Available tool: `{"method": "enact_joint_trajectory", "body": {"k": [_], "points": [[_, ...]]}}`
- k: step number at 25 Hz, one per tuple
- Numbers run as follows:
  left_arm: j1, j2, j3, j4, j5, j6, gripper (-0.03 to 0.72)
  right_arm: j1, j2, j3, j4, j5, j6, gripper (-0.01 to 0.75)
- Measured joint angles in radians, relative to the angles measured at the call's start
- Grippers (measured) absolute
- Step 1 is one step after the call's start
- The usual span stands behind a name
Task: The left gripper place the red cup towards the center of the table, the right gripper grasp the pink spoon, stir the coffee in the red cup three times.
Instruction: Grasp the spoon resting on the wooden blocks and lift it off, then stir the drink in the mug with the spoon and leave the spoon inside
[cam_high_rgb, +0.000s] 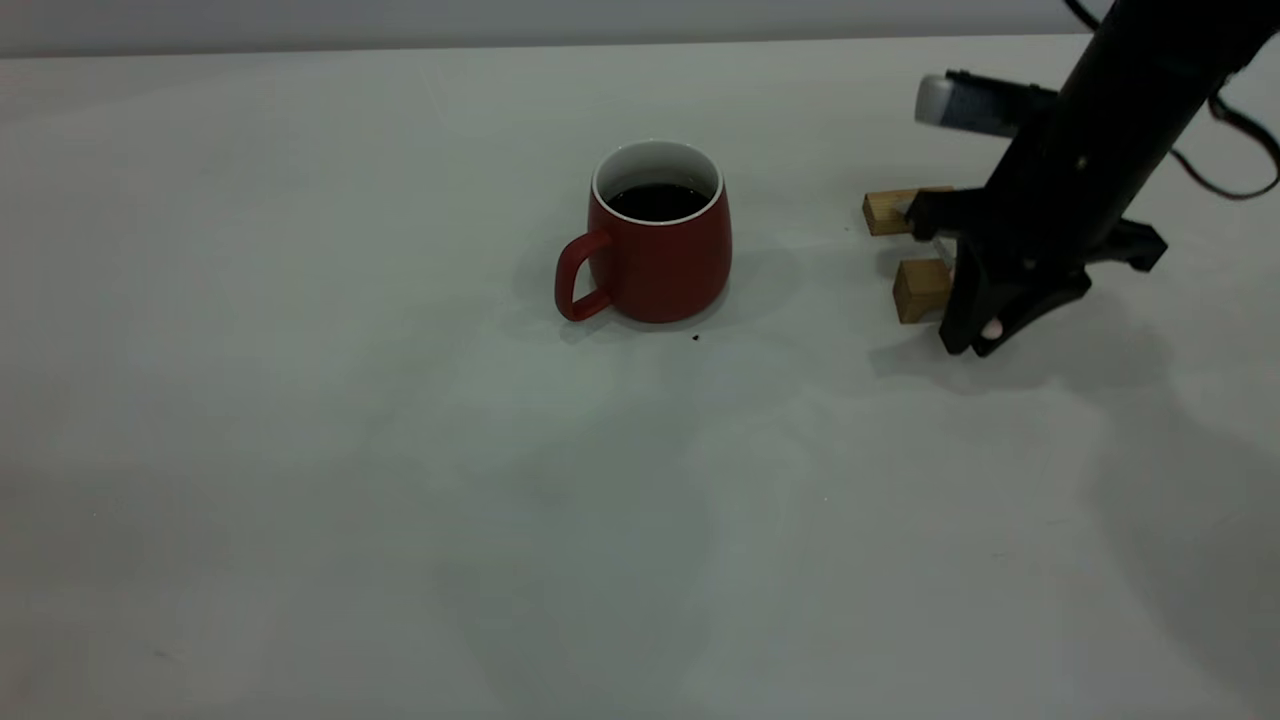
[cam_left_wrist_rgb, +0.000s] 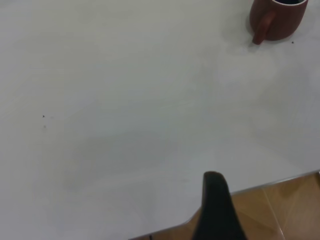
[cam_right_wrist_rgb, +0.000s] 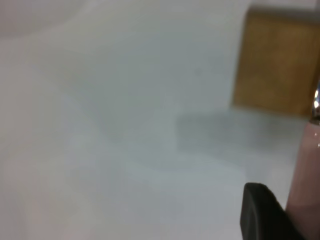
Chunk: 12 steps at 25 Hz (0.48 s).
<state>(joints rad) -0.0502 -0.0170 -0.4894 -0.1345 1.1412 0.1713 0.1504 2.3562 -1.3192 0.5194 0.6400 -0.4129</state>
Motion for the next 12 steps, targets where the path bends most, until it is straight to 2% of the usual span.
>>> {"method": "enact_joint_trajectory", "body": {"k": [4, 8, 12], "points": [[0.000, 0.000, 0.000, 0.000, 0.000, 0.000, 0.586, 0.000, -0.097, 0.000, 0.169, 0.177, 0.009, 0.126], [0.000, 0.000, 0.000, 0.000, 0.000, 0.000, 0.586, 0.000, -0.153, 0.000, 0.496, 0.370, 0.014, 0.126], [0.000, 0.000, 0.000, 0.000, 0.000, 0.000, 0.586, 0.024, -0.144, 0.000, 0.758, 0.432, 0.028, 0.126]]}}
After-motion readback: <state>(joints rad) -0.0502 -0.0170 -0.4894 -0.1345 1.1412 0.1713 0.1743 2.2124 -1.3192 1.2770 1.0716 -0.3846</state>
